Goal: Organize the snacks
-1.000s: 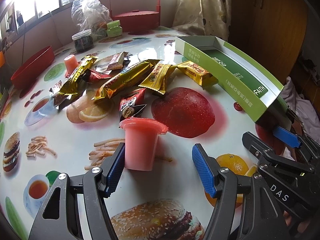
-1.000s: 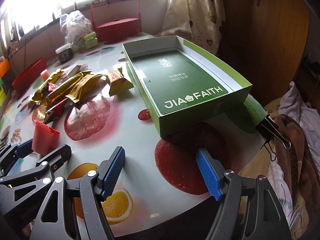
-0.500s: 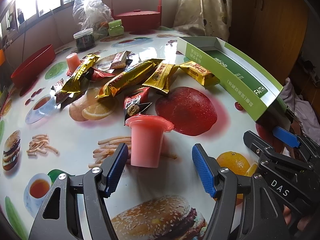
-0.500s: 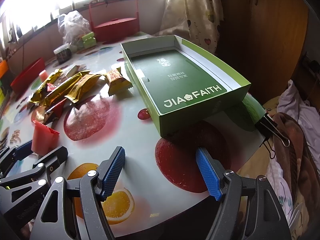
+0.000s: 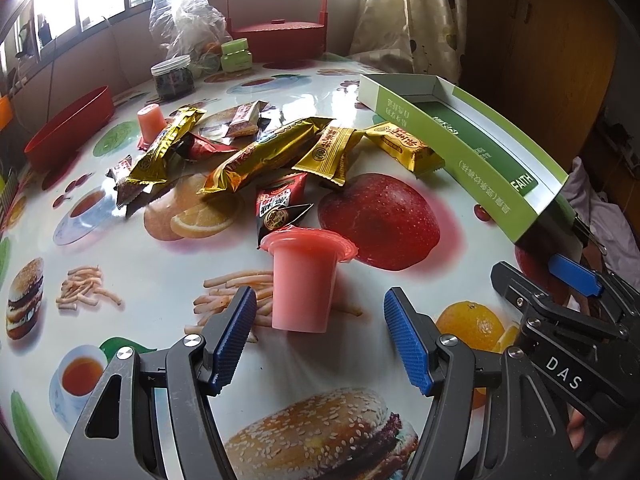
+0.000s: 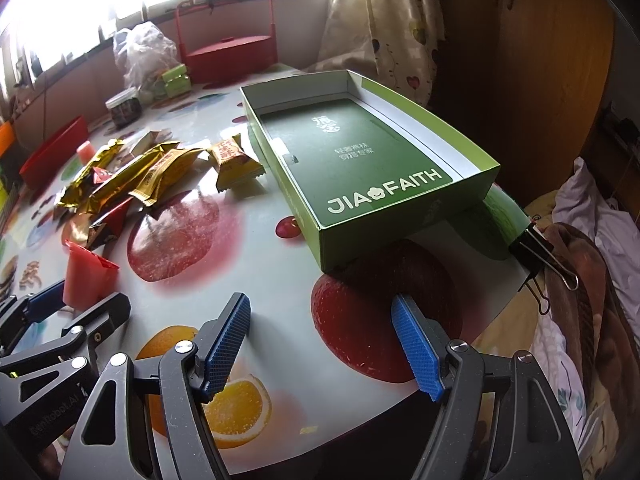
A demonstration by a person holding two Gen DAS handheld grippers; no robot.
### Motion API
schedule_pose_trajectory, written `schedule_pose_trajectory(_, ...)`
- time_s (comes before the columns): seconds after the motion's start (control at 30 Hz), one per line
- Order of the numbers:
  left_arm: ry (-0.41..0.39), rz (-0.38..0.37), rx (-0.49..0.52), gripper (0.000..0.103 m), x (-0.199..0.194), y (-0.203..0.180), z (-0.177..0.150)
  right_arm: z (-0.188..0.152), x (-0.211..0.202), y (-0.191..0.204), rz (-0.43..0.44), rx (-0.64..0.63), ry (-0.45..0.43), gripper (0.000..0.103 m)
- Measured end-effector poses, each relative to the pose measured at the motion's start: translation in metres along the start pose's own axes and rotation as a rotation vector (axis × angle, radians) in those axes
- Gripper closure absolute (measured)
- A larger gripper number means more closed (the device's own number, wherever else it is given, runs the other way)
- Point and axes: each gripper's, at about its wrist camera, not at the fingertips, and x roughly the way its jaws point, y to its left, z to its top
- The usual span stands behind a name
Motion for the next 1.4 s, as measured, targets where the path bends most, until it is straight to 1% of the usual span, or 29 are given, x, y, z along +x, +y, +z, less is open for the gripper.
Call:
schedule_pose_trajectory(0.33, 0.003, -0.003, 0.000, 0.036, 0.000, 0.001, 0.000, 0.001, 0.001, 0.001, 0.000, -0.004, 0.003, 0.029)
schedule_pose_trajectory(0.43, 0.008, -0.017, -0.004, 0.036, -0.002, 0.004, 0.000, 0.001, 0.001, 0.000, 0.017, -0.008, 0.007, 0.029)
schedule_pose_trajectory(0.5, 0.006, -0.043, -0.018, 0.036, -0.004, 0.009, 0.001, 0.000, -0.001, 0.002, 0.031, -0.017, 0.003, 0.030)
schedule_pose_trajectory(0.63, -0.001, -0.046, -0.037, 0.036, -0.008, 0.019, 0.001, 0.000, -0.006, 0.010, 0.064, -0.044, -0.028, 0.030)
schedule_pose_trajectory(0.8, -0.034, -0.042, -0.058, 0.036, -0.019, 0.035, 0.003, 0.003, -0.015, 0.022, 0.128, -0.101, -0.077, 0.030)
schedule_pose_trajectory(0.9, -0.047, -0.048, -0.072, 0.036, -0.026, 0.049, 0.004, 0.008, -0.017, 0.031, 0.165, -0.145, -0.092, 0.030)
schedule_pose_trajectory(0.93, -0.053, -0.031, -0.079, 0.036, -0.028, 0.055, 0.004, 0.010, -0.017, 0.035, 0.180, -0.163, -0.098, 0.030)
schedule_pose_trajectory(1.03, -0.059, -0.008, -0.112, 0.036, -0.032, 0.070, 0.007, 0.016, -0.020, 0.048, 0.263, -0.217, -0.114, 0.030)
schedule_pose_trajectory(1.2, -0.085, 0.008, -0.139, 0.036, -0.042, 0.092, 0.008, 0.026, -0.016, 0.067, 0.358, -0.246, -0.095, 0.030)
schedule_pose_trajectory(1.33, -0.072, 0.045, -0.181, 0.036, -0.037, 0.110, 0.008, 0.026, -0.013, 0.081, 0.420, -0.257, -0.066, 0.031)
schedule_pose_trajectory(1.4, -0.066, 0.049, -0.200, 0.036, -0.034, 0.118, 0.008, 0.024, -0.011, 0.086, 0.447, -0.266, -0.044, 0.032)
